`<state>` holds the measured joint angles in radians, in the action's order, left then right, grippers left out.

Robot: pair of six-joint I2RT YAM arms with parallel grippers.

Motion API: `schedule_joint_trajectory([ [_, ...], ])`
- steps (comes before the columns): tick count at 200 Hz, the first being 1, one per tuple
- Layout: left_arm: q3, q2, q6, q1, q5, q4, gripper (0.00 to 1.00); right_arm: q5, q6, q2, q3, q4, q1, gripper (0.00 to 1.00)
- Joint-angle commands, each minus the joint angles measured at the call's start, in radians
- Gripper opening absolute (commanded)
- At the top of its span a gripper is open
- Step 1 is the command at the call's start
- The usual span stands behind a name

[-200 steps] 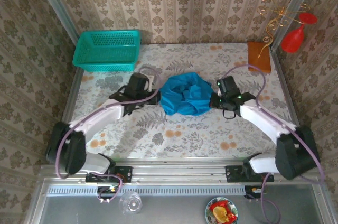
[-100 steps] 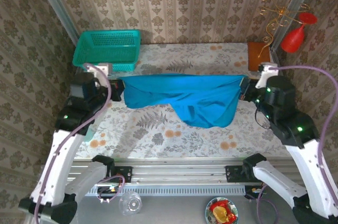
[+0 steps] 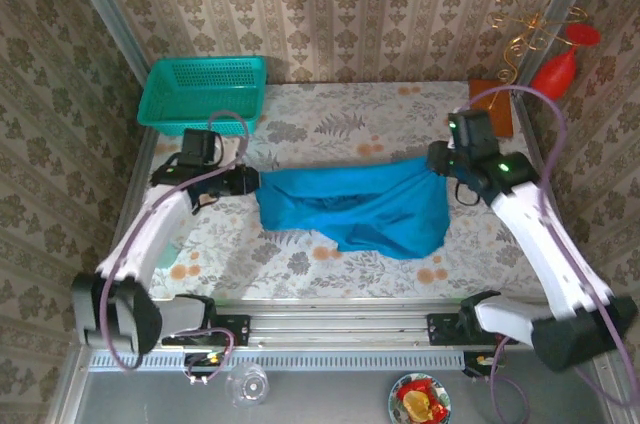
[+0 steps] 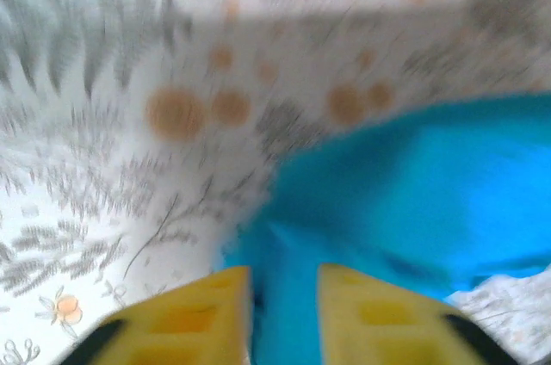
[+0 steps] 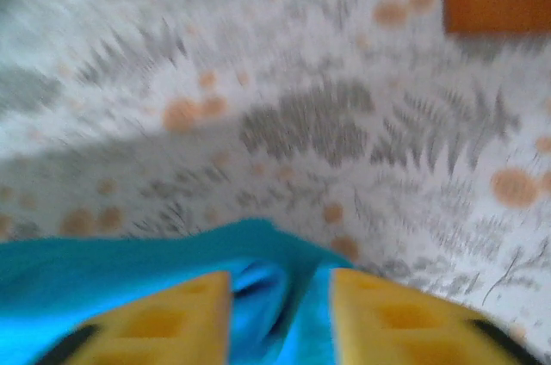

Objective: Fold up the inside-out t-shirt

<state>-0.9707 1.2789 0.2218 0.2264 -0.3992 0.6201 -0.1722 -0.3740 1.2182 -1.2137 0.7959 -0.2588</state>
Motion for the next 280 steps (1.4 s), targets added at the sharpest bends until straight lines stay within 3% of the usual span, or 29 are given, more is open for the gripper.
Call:
schedule_joint_trajectory([
  [1, 0.007, -0.028, -0.021, 0.04, 0.02, -0.021, 0.41, 0.089, -0.047, 0.028, 0.031, 0.031, -0.021, 0.49],
  [48, 0.004, -0.03, 0.002, 0.178, 0.106, -0.021, 0.42, 0.266, -0.057, 0.095, 0.07, -0.086, -0.134, 0.49],
  [94, 0.059, 0.073, 0.033, 0.318, 0.194, -0.085, 0.47, 0.286, -0.077, 0.275, 0.035, -0.143, -0.305, 0.48],
  [129, 0.033, 0.193, 0.019, 0.336, 0.218, -0.089, 0.56, 0.234, -0.115, 0.422, -0.025, -0.18, -0.409, 0.51],
  [184, 0.018, 0.3, -0.007, 0.345, 0.304, -0.092, 0.61, 0.21, -0.178, 0.613, -0.1, -0.298, -0.438, 0.58],
  [204, 0.037, 0.311, -0.002, 0.337, 0.281, -0.117, 0.49, 0.193, -0.18, 0.673, -0.143, -0.314, -0.438, 0.58],
  [225, 0.074, 0.271, 0.017, 0.328, 0.283, -0.146, 0.25, 0.176, -0.177, 0.743, -0.206, -0.303, -0.434, 0.58],
  [243, 0.113, 0.216, 0.037, 0.308, 0.276, -0.175, 0.1, 0.15, -0.168, 0.794, -0.257, -0.287, -0.428, 0.55],
  [264, 0.146, 0.142, 0.05, 0.271, 0.237, -0.2, 0.0, 0.136, -0.156, 0.831, -0.304, -0.269, -0.422, 0.42],
  [280, 0.157, 0.082, 0.053, 0.247, 0.216, -0.2, 0.0, 0.123, -0.148, 0.821, -0.324, -0.264, -0.418, 0.27],
])
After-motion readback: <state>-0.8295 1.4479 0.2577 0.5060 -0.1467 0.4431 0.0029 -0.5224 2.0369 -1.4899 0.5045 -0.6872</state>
